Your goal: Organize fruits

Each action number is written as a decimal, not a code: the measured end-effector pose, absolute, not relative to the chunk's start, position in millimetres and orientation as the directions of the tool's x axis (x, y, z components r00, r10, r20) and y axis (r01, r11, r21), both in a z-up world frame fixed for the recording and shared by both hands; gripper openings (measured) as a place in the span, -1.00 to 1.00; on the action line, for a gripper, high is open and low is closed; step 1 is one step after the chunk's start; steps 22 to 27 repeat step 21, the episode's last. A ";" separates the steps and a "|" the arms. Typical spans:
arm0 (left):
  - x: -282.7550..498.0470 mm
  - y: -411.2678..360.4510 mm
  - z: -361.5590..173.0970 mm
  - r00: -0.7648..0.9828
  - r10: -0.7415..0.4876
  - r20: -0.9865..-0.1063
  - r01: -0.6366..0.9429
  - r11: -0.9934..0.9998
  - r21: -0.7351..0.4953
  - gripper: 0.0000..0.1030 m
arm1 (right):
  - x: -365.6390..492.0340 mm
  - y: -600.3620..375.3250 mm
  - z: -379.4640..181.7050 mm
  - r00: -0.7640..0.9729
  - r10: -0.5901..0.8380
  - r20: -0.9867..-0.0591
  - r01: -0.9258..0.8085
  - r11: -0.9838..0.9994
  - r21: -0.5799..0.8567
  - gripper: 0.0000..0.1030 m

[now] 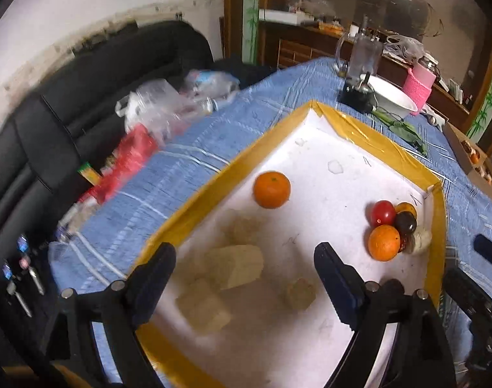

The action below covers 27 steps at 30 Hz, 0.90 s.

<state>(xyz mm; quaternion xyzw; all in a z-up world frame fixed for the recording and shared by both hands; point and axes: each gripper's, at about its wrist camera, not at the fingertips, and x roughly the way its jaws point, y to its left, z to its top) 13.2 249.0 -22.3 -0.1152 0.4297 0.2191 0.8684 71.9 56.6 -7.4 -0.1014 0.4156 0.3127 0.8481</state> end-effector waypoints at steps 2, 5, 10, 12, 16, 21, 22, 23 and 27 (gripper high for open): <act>2.0 243.2 -13.1 0.559 0.313 -0.768 -0.483 0.875 0.005 0.79 | 58.8 46.1 -0.6 0.477 0.460 -0.749 -0.628 0.774 0.076 0.91; -15.2 236.3 0.9 0.608 0.308 -0.731 -0.484 0.874 -0.035 0.83 | 38.5 34.6 10.4 0.477 0.489 -0.730 -0.658 0.750 0.072 0.92; -31.6 215.4 14.5 0.632 0.302 -0.714 -0.466 0.884 -0.038 0.86 | 8.9 22.0 29.3 0.494 0.513 -0.702 -0.690 0.722 0.042 0.92; -32.3 207.2 15.4 0.626 0.297 -0.721 -0.455 0.890 -0.029 0.86 | -0.3 17.6 34.1 0.500 0.516 -0.695 -0.697 0.716 0.030 0.93; -32.0 196.8 13.9 0.622 0.282 -0.730 -0.439 0.898 -0.026 0.89 | -9.3 9.1 35.8 0.510 0.509 -0.693 -0.695 0.719 0.017 0.93; -33.1 187.1 16.9 0.631 0.291 -0.719 -0.436 0.900 -0.018 0.89 | -9.2 -2.3 32.2 0.518 0.498 -0.696 -0.676 0.737 0.025 0.93; -33.1 187.1 16.9 0.631 0.291 -0.719 -0.436 0.900 -0.018 0.89 | -9.2 -2.3 32.2 0.518 0.498 -0.696 -0.676 0.737 0.025 0.93; -33.1 187.1 16.9 0.631 0.291 -0.719 -0.436 0.900 -0.018 0.89 | -9.2 -2.3 32.2 0.518 0.498 -0.696 -0.676 0.737 0.025 0.93; -33.1 187.1 16.9 0.631 0.291 -0.719 -0.436 0.900 -0.018 0.89 | -9.2 -2.3 32.2 0.518 0.498 -0.696 -0.676 0.737 0.025 0.93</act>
